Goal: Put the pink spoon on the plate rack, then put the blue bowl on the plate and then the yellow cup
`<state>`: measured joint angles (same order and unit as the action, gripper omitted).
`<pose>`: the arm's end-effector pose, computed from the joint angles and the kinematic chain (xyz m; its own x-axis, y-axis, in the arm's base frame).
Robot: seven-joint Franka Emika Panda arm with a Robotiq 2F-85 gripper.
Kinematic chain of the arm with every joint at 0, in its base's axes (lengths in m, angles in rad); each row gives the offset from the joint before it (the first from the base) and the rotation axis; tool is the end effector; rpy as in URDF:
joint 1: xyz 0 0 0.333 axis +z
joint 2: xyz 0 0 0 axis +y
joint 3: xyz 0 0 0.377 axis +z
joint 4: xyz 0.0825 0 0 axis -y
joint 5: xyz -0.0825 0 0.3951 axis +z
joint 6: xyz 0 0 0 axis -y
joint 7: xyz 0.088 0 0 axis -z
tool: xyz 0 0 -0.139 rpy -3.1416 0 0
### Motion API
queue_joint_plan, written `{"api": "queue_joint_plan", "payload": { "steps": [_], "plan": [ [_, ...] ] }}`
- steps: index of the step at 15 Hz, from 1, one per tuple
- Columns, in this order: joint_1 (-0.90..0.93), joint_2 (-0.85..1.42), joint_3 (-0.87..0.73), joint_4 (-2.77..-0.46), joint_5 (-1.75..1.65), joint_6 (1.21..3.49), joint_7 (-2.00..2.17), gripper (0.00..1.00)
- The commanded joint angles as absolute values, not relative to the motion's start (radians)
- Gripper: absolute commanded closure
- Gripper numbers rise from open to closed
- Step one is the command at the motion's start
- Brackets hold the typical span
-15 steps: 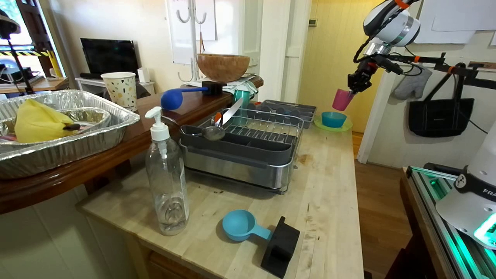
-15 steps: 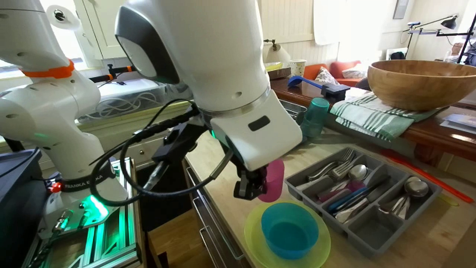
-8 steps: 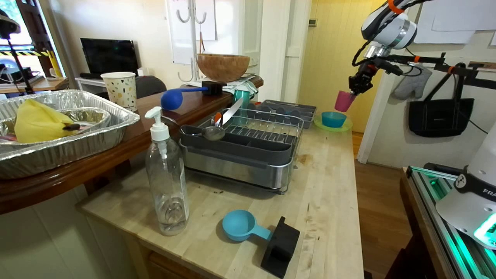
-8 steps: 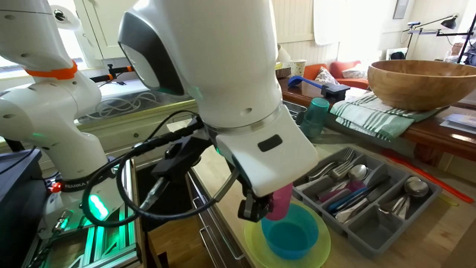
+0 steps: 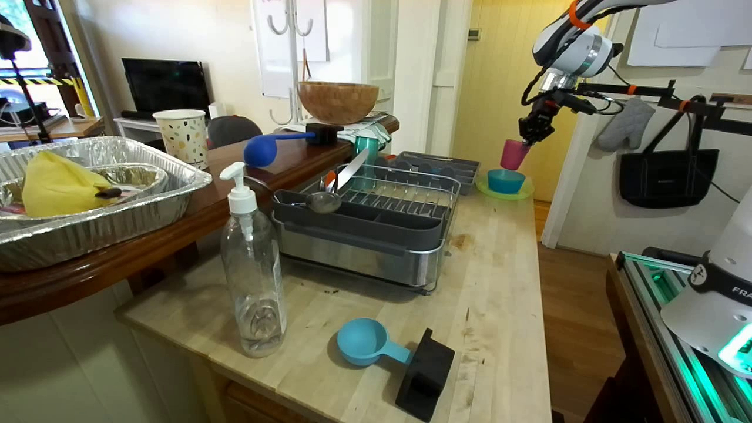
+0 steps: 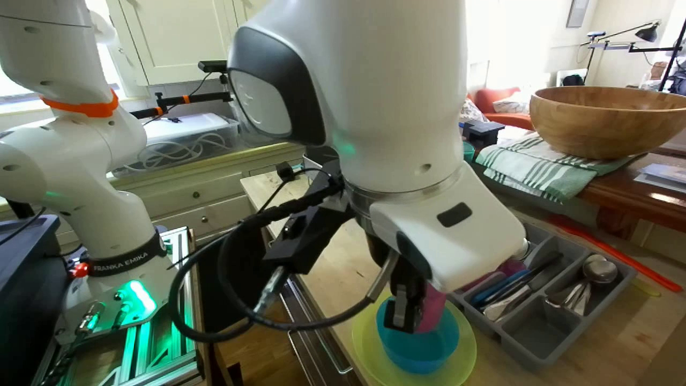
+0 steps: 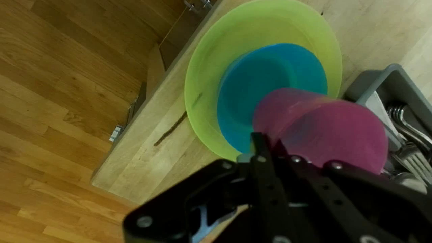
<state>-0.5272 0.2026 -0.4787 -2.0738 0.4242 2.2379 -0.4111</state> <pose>0.3448 -0.4869 0.3647 0.6514 -0.7563 0.0612 -0.7286 -0.6460 -0.2278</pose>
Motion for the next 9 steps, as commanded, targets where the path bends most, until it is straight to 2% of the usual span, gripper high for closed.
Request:
{"api": "queue_joint_plan", "payload": {
  "steps": [1, 9],
  "plan": [
    [-0.550, 0.266, -0.441, -2.010, 0.399, 2.190, -0.396, 0.99],
    [-0.552, 0.326, -0.401, -1.940, 0.327, 2.106, -0.371, 0.99]
  ]
}}
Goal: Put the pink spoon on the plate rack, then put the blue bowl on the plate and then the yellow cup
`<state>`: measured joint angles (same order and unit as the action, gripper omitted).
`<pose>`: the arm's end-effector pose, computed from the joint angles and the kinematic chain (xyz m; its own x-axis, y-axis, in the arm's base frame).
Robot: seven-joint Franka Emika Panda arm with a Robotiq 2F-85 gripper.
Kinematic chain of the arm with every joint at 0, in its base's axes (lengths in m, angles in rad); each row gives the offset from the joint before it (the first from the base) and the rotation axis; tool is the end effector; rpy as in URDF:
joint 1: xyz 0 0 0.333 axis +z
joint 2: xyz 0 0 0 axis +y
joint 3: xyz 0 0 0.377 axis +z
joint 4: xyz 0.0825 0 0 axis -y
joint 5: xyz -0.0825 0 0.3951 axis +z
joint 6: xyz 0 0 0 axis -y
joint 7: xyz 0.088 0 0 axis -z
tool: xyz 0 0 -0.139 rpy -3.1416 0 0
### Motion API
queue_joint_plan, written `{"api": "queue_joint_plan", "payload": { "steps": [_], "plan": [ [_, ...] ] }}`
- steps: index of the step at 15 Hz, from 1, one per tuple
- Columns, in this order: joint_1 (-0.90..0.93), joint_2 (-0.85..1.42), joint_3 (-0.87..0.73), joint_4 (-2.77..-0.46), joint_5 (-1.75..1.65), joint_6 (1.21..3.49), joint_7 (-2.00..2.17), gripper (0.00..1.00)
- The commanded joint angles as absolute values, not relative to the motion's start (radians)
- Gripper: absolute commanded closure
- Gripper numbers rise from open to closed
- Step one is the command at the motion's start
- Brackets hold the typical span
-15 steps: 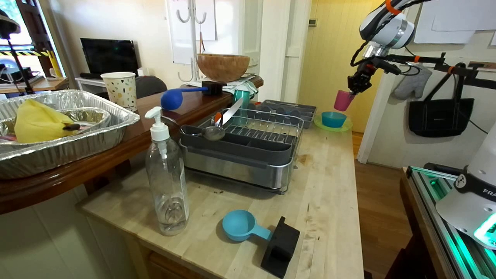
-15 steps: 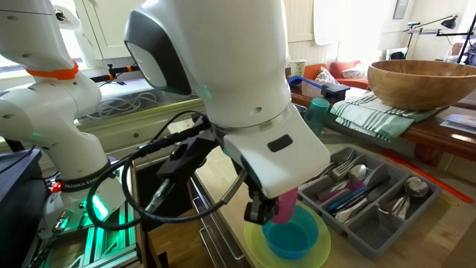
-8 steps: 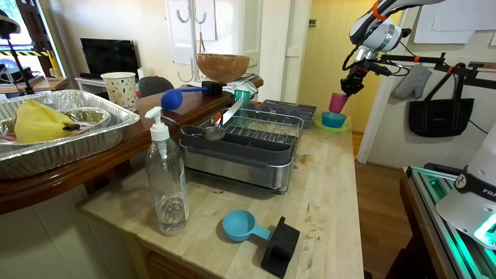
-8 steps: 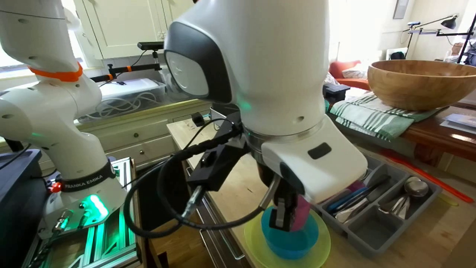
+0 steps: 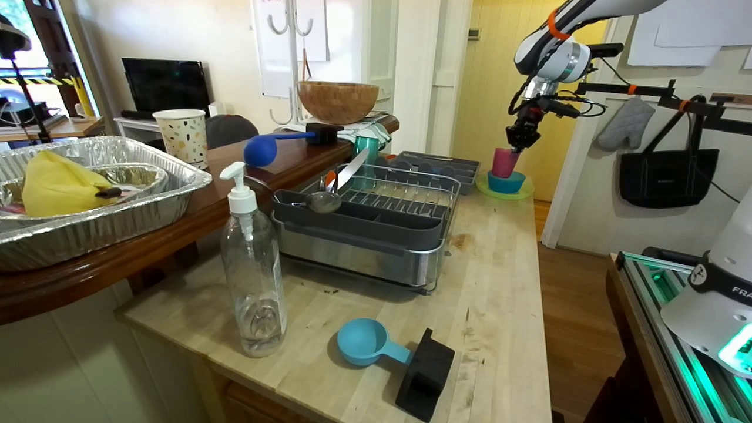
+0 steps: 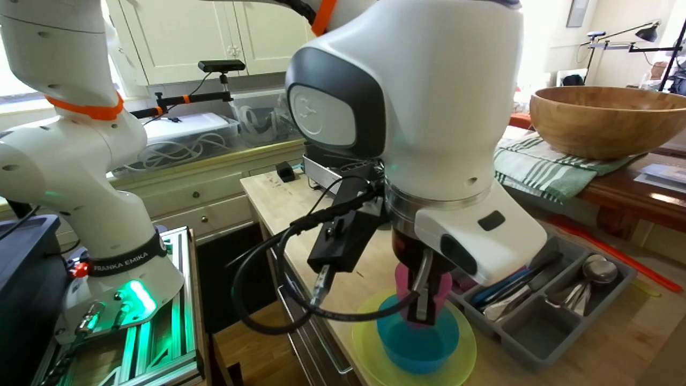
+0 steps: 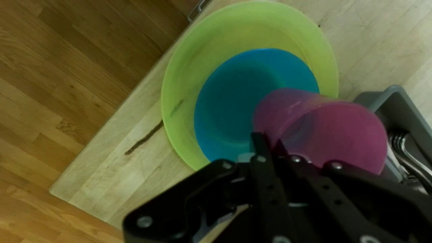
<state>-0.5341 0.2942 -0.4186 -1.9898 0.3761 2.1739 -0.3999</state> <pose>0.3851 -0.4816 0.3414 0.7203 -0.6934 -0.0170 -0.6828 -0.7045 -0.1938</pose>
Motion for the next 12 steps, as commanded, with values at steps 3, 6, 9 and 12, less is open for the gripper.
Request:
{"api": "queue_joint_plan", "payload": {
  "steps": [3, 6, 9, 12],
  "plan": [
    [-0.551, 0.341, -0.397, -1.921, 0.295, 2.081, -0.362, 0.99],
    [-0.552, 0.347, -0.397, -1.912, 0.268, 2.081, -0.350, 0.99],
    [-0.552, 0.353, -0.395, -1.907, 0.246, 2.084, -0.345, 0.99],
    [-0.553, 0.356, -0.392, -1.910, 0.239, 2.088, -0.344, 0.99]
  ]
}}
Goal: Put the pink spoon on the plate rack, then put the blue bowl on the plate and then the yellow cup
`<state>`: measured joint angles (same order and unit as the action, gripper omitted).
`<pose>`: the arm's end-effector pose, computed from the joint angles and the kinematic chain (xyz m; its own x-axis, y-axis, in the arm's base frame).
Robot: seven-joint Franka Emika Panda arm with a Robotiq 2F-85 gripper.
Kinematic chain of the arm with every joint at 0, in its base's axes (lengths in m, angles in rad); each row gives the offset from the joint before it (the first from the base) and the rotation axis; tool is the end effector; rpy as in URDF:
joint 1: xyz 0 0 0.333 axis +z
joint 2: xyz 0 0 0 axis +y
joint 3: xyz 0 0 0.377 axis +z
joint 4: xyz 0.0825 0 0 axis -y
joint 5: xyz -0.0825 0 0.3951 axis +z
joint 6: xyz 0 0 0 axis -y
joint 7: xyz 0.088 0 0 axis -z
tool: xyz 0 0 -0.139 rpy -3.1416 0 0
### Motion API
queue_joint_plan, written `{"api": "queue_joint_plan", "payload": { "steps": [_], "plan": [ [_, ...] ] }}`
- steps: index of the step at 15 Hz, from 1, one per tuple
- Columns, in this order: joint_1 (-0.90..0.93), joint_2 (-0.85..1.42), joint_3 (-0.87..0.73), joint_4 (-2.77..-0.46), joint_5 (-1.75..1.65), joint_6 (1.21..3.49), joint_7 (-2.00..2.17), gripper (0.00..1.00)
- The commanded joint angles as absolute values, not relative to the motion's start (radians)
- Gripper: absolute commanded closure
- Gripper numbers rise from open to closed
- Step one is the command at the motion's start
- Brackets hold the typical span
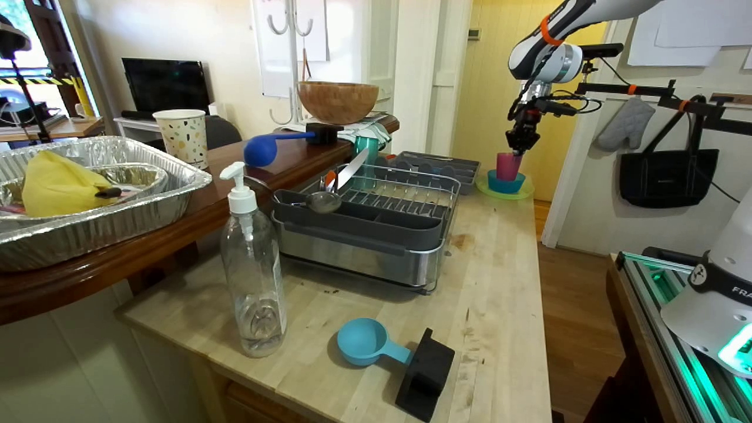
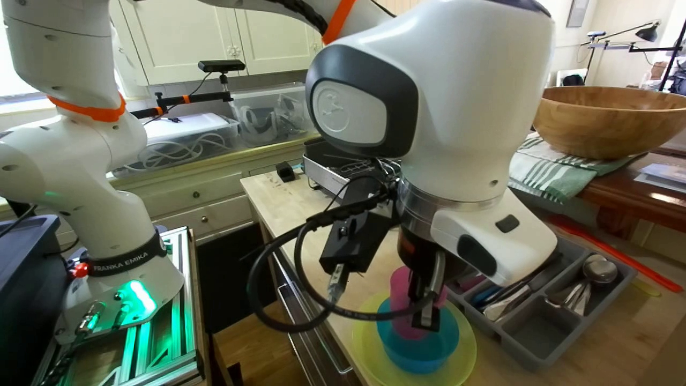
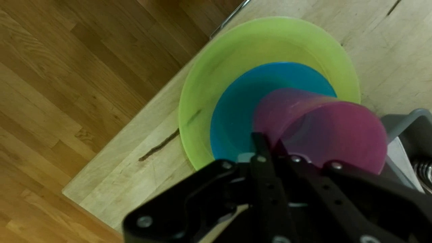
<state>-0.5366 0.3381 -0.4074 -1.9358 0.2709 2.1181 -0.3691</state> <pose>0.3927 -0.4864 0.3334 0.7536 -0.6515 -0.0875 -0.6572 -0.7442 -0.1197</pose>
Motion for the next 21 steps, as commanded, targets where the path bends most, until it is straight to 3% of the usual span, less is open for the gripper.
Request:
{"api": "queue_joint_plan", "payload": {
  "steps": [1, 2, 5, 12, 13, 21],
  "plan": [
    [-0.553, 0.357, -0.391, -1.911, 0.239, 2.090, -0.344, 0.99],
    [-0.552, 0.358, -0.391, -1.912, 0.236, 2.092, -0.341, 0.71],
    [-0.553, 0.357, -0.390, -1.914, 0.233, 2.095, -0.338, 0.56],
    [-0.552, 0.344, -0.390, -1.922, 0.229, 2.097, -0.335, 0.04],
    [-0.551, 0.335, -0.390, -1.926, 0.229, 2.097, -0.336, 0.00],
    [-0.525, 0.206, -0.392, -1.984, 0.214, 2.113, -0.339, 0.00]
  ]
}}
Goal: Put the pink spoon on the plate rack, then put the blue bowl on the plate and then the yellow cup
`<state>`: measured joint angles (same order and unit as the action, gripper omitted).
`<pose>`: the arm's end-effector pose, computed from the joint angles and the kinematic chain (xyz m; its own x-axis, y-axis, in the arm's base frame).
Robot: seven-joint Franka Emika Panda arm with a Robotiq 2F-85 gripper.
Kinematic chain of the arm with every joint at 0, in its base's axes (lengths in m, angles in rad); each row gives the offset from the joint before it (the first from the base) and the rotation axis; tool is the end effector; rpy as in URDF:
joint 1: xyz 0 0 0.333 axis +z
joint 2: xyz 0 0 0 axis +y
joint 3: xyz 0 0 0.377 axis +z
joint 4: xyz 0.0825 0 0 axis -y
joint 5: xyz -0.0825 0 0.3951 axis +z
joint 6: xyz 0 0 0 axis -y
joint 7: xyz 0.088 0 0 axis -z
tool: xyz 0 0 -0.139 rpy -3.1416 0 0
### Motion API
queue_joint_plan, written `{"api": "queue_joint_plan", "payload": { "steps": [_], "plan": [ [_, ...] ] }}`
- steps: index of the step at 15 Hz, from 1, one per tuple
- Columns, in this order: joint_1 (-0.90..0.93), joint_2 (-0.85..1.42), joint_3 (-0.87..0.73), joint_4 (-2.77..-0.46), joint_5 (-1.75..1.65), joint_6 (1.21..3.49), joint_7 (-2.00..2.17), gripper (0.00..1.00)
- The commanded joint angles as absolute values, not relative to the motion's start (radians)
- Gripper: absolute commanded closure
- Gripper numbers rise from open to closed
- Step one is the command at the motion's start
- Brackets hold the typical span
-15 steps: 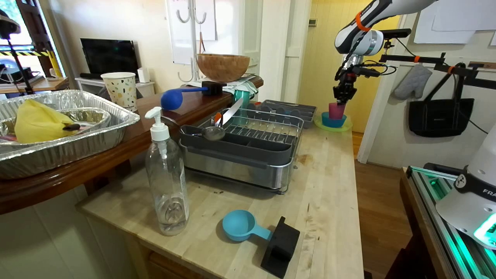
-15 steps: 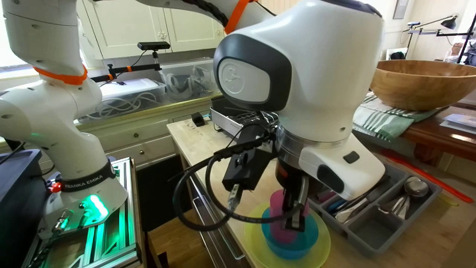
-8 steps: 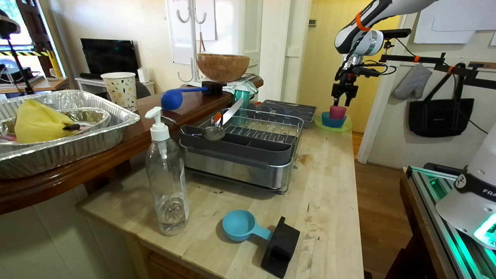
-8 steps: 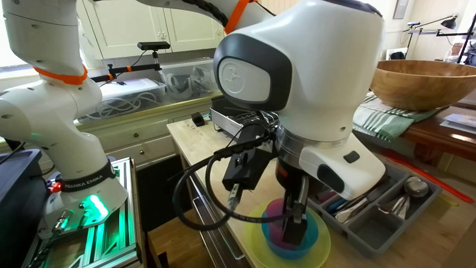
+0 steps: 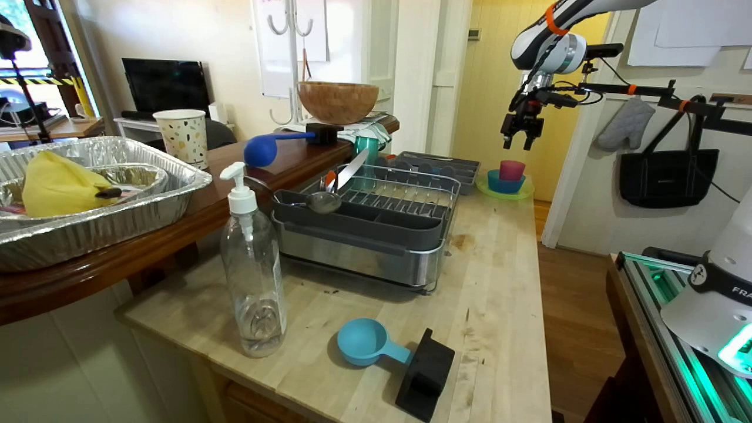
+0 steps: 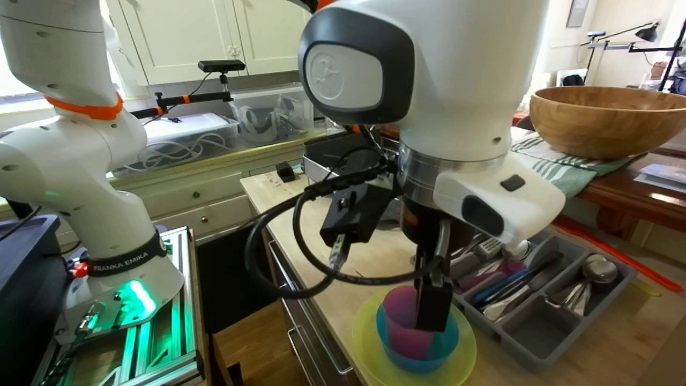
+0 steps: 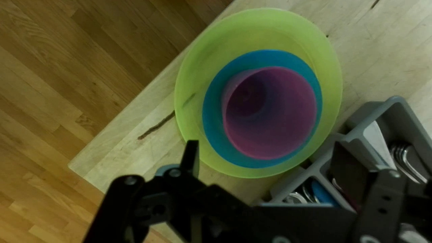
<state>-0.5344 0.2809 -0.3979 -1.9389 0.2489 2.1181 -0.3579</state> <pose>0.3952 -0.4816 0.3648 0.7642 -0.6437 -0.0414 -0.6436 -0.7566 -0.1159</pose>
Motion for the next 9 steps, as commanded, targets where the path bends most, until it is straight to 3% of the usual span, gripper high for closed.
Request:
{"api": "queue_joint_plan", "payload": {
  "steps": [1, 9],
  "plan": [
    [-0.521, 0.187, -0.392, -1.992, 0.211, 2.117, -0.342, 0.00],
    [-0.467, 0.007, -0.389, -2.103, 0.168, 2.129, -0.389, 0.00]
  ]
}}
